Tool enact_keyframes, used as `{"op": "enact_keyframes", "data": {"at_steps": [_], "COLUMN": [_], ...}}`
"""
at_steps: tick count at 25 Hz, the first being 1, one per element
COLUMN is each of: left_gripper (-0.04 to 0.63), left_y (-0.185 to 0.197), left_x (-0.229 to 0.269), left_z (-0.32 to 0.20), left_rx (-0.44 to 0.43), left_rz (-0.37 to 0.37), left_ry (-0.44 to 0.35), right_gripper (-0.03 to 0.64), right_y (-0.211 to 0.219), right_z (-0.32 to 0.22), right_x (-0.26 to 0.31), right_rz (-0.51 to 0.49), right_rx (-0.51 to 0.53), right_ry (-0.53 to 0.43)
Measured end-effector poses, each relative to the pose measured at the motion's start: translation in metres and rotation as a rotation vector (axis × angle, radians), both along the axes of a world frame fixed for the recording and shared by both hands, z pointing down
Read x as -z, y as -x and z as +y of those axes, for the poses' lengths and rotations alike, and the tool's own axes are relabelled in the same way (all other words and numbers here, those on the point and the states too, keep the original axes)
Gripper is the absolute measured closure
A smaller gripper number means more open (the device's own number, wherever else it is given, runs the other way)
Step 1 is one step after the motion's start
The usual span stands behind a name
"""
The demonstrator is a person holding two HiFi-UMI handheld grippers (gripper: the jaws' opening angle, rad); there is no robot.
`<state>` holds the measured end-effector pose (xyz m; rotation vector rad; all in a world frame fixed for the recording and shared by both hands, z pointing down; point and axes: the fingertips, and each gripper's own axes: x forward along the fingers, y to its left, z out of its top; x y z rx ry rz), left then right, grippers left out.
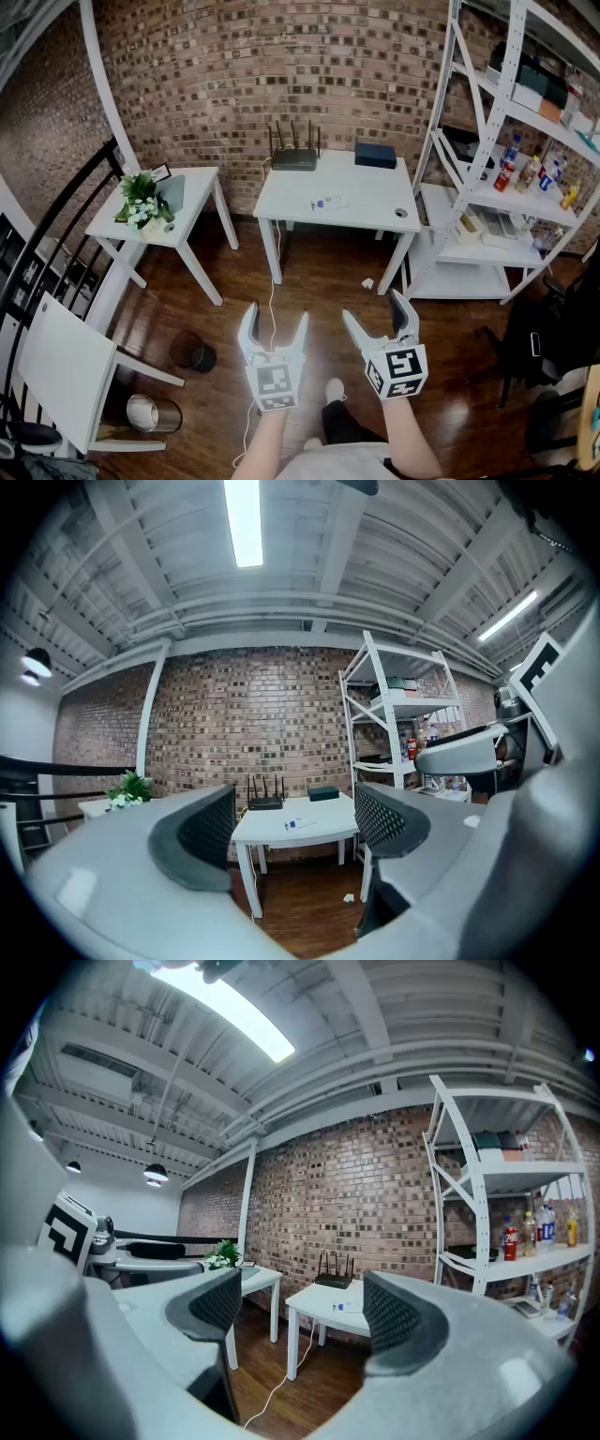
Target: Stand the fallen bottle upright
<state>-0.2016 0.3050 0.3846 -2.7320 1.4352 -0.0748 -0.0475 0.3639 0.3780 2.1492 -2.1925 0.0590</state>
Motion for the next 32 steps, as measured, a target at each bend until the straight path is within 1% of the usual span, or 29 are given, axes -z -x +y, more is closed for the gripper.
{"op": "enact_keyframes", "data": {"at_steps": [4,5,7,9,12,15,19,22,24,27,29,32], "left_gripper": [0.19,0.19,0.19,0.19,0.19,0.206,0.215,0.216,0.216,0.216,0.216,0.216], "left_y": [-0.046,-0.055,-0.071,-0.087,-0.105,-0.12,-0.14,-0.156,-0.166,-0.183,-0.193,-0.206], "left_x": [0.01,0.012,0.018,0.023,0.019,0.001,-0.021,-0.037,-0.05,-0.066,-0.061,-0.038], "left_z": [-0.053,-0.067,-0.096,-0.125,-0.159,-0.184,-0.217,-0.254,-0.29,-0.353,-0.399,-0.469], "left_rx": [-0.027,-0.023,-0.011,-0.003,0.014,0.025,0.016,-0.003,-0.017,-0.046,-0.061,-0.073], "left_rz": [-0.013,-0.024,-0.045,-0.047,-0.03,-0.027,-0.032,-0.034,-0.018,0.01,0.021,0.033], "left_ry": [-0.023,-0.034,-0.058,-0.067,-0.048,-0.011,0.047,0.052,0.054,0.074,0.071,0.041], "right_gripper": [0.241,0.257,0.267,0.276,0.278,0.283,0.284,0.284,0.284,0.284,0.285,0.292], "right_y": [-0.04,-0.047,-0.061,-0.076,-0.095,-0.118,-0.136,-0.144,-0.152,-0.161,-0.162,-0.164], "right_z": [-0.066,-0.083,-0.117,-0.147,-0.178,-0.202,-0.234,-0.268,-0.299,-0.359,-0.406,-0.475], "right_x": [0.008,0.01,0.013,0.018,0.014,-0.005,-0.031,-0.044,-0.054,-0.065,-0.059,-0.032], "right_rz": [-0.005,-0.004,-0.012,-0.02,-0.017,-0.029,-0.025,-0.026,-0.027,-0.017,0.012,0.063], "right_rx": [0.022,0.036,0.055,0.065,0.082,0.082,0.097,0.115,0.117,0.127,0.152,0.192], "right_ry": [-0.017,-0.018,-0.024,-0.033,-0.02,0.014,0.083,0.08,0.071,0.08,0.08,0.047]}}
